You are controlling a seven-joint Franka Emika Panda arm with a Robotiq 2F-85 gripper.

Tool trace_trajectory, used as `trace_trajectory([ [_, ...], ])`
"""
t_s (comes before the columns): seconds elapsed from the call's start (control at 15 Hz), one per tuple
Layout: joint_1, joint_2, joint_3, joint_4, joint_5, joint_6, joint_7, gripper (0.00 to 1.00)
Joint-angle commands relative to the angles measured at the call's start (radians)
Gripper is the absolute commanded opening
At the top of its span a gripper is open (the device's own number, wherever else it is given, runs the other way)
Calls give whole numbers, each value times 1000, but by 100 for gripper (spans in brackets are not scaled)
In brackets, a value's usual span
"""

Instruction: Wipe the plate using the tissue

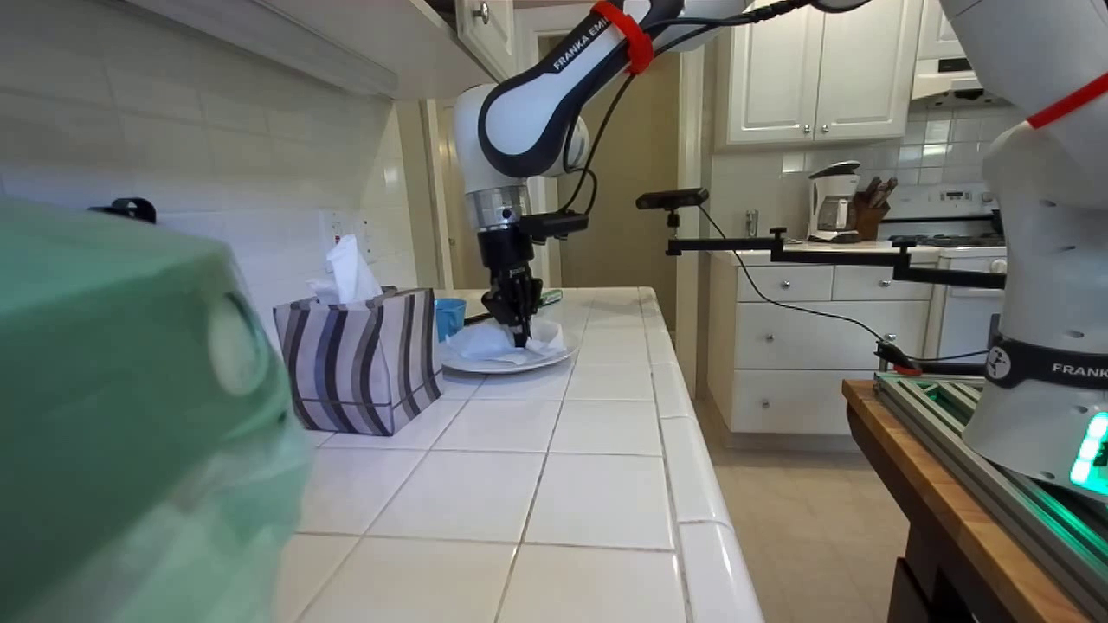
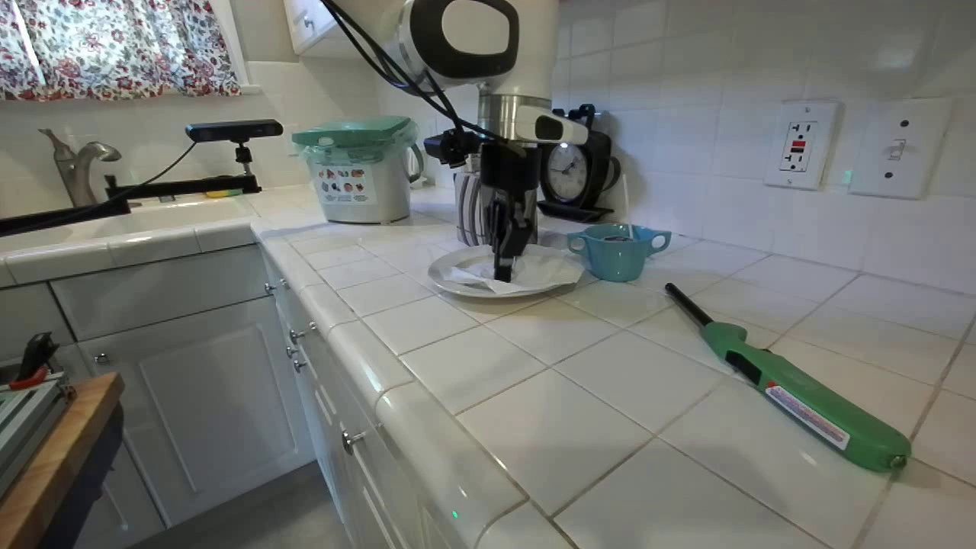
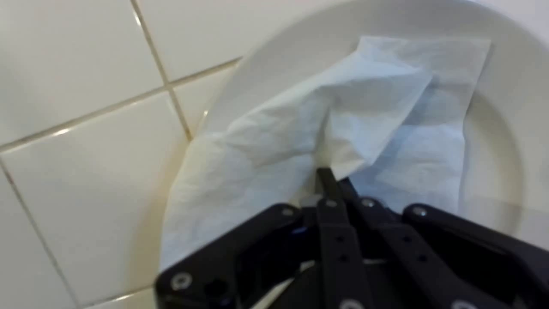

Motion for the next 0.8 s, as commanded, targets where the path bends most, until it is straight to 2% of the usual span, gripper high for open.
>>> trace_trajectory([
  [0.0, 6, 34, 6, 39, -16, 30, -4, 0],
  [0.4, 26, 92, 4, 122, -55, 55, -5, 0],
  [0.73, 58, 98, 35, 129, -64, 70, -29, 0],
])
